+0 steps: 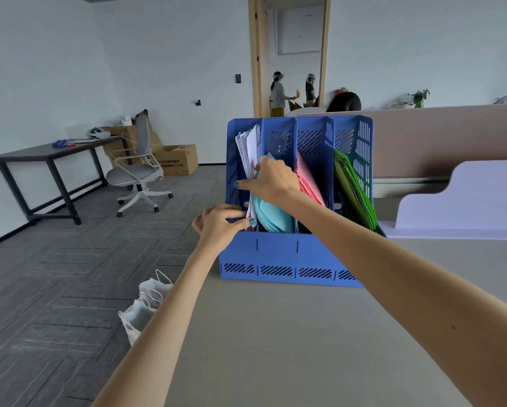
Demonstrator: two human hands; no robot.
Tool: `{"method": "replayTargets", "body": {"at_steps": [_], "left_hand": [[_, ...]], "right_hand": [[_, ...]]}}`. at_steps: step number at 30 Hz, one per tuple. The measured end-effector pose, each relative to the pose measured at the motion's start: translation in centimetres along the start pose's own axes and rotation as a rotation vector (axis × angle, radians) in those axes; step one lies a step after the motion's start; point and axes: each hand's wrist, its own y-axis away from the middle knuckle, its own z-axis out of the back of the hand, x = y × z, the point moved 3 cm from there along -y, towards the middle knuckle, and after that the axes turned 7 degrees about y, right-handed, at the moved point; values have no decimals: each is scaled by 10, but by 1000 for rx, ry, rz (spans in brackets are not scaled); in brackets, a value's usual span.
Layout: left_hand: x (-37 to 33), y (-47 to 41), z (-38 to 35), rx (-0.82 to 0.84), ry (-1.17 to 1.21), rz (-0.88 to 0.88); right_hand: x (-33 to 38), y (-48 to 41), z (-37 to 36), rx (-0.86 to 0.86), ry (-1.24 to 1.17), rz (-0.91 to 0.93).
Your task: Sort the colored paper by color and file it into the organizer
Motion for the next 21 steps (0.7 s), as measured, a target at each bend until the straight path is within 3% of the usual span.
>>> {"method": "replayTargets", "body": {"at_steps": [5,8,12,16,21], "left_hand": [[-6,4,-6,-29,124,-66],[-2,1,-7,-63,27,-49],[-1,2,-8,-57,30,-56],[-13,12,-10,-215,-39,-18],[-19,23,-15,-262,-43,25]], "right_hand": [[-15,26,8,-140,-82,19],[-32,44,5,-192,-129,-9],[-55,62,-8,-157,-194,-39],[-71,74,-21,-122,-200,-62],[-83,91,-24,-100,-176,-65]]}}
